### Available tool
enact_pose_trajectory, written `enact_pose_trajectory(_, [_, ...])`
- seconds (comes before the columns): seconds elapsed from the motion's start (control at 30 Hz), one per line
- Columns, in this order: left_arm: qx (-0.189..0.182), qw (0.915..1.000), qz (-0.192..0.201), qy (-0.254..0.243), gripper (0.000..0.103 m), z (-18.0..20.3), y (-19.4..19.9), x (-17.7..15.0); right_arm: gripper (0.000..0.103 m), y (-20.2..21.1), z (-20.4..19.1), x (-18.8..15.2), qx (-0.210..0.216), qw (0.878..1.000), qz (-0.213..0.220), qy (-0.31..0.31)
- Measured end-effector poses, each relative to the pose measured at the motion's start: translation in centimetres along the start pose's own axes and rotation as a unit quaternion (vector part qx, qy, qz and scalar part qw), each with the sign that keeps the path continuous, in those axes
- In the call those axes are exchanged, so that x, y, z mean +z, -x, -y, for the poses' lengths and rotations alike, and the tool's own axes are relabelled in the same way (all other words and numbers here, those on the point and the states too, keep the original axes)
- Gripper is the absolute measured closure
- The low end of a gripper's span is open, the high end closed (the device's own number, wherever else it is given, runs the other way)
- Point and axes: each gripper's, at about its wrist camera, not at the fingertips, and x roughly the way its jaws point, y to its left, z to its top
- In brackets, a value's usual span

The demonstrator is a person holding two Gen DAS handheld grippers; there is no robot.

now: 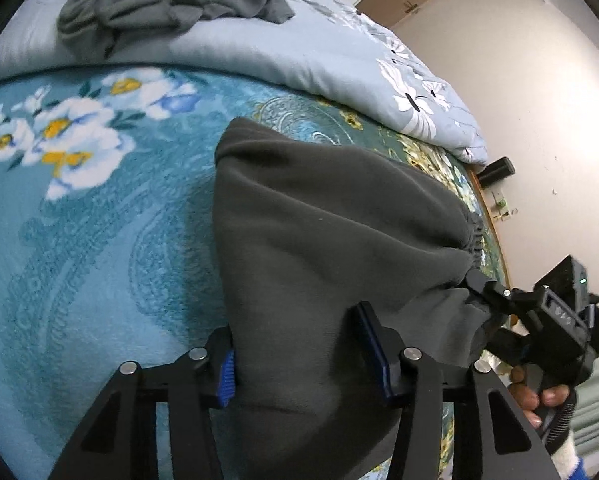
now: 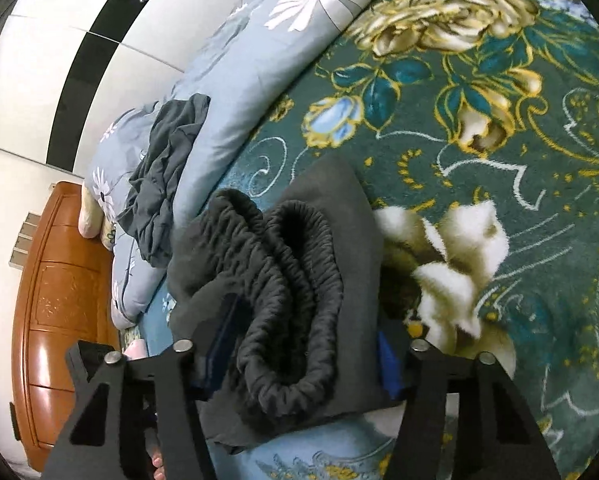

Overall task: Fold clothes
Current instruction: 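Lift the folded sweatpants off the sheet with both tools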

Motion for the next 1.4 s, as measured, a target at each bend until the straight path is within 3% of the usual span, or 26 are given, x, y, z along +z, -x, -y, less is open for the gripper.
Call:
enact_pose_trajectory(0.37, [-0.024,0.9986,0.015,-0.044,0.052,2.2,2.5,-0.1,0.050,4.5,-2.7,-2.3,-0.016,1.000,0.026,0.005])
enact_pose_trajectory(0.67, [-0.067,0.9953,0.062,-0.033,0.052,2.8,8.1,0.0,0.050,8.4,-6.9,-3.6,-0.019,0.998,0.052,0.028])
enact_pose_trajectory(0.87, [-0.086,0.9878,0.124,-0.037,0.052,3.2,15.1,0.3,0.050,11.3,-12.3,-4.5,-0.005,0.995,0.075,0.064])
enact_pose_trajectory(1.07, [-0.083,0.9752,0.200,-0.043,0.052,2.0,24.1,-0.4,0.050,14.1,-20.9,-5.9,0.022,0.985,0.095,0.145])
enact_pose_trajectory(1.23, [-0.049,0.9619,0.265,-0.045,0.052,-1.0,32.6,-1.5,0.050,13.9,-28.6,-8.0,0.075,0.971,0.094,0.209])
enact_pose_trajectory(1.4, [0.001,0.9533,0.298,-0.049,0.052,-5.7,41.2,-3.3,0.050,11.6,-36.2,-10.6,0.145,0.951,0.067,0.266])
